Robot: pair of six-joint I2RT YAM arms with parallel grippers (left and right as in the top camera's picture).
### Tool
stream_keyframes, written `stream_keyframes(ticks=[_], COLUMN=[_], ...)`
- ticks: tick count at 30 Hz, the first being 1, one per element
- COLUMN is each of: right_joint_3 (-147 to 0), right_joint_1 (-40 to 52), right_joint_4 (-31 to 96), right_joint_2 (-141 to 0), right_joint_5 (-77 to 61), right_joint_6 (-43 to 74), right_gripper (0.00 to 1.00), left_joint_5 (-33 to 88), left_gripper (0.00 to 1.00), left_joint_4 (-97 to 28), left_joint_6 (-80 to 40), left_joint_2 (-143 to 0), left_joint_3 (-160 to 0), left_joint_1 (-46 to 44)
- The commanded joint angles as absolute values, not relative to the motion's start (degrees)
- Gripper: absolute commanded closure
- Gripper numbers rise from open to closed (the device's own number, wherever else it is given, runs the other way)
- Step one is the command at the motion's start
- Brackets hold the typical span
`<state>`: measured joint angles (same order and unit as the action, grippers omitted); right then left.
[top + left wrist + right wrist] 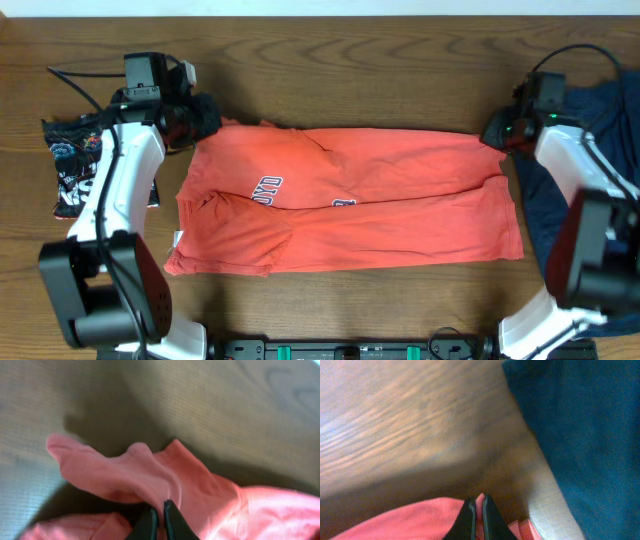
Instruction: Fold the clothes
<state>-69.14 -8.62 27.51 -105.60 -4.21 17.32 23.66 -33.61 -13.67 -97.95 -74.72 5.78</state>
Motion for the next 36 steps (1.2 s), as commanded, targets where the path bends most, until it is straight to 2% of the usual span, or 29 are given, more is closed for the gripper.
stream_keyframes(ticks=[1,8,15,24,30,36], right_joint_3=[-71.2,-71.2,-71.0,-69.0,-64.8,-59.9], right_joint_1=[-8.7,-8.7,-8.7,-8.7,-8.7,-8.7], right_joint_4=[34.0,50.3,59.6,64.3,64.2,61.7], right_joint_2=[-98.0,-88.8,-87.6,-87.7,-87.7,-87.7], right_joint_5=[0.5,10.1,12.0,14.2,14.9,15.7], right_joint_6=[16.6,16.6,16.6,16.6,16.7,16.7], right_gripper=[0.99,0.99,0.98,0.96,0.94,0.83], left_joint_5=[23.9,23.8,23.8,23.2,16.0,13.8], left_gripper=[0.94,0.94,0.94,0.94,0.94,0.94], left_joint_4=[-38.9,-53.8,-66.8,-74.8,-78.0,-78.8], left_joint_6=[-13.8,-13.8,-12.5,-9.8,-9.9,-9.9], left_joint_2=[-95.0,-89.9,-87.7,-87.7,-87.7,-87.7], left_joint_3=[-75.1,-75.1,-75.1,-73.0,-70.0,-66.0], left_joint_1=[6.2,10.2,12.9,12.8,12.8,12.8])
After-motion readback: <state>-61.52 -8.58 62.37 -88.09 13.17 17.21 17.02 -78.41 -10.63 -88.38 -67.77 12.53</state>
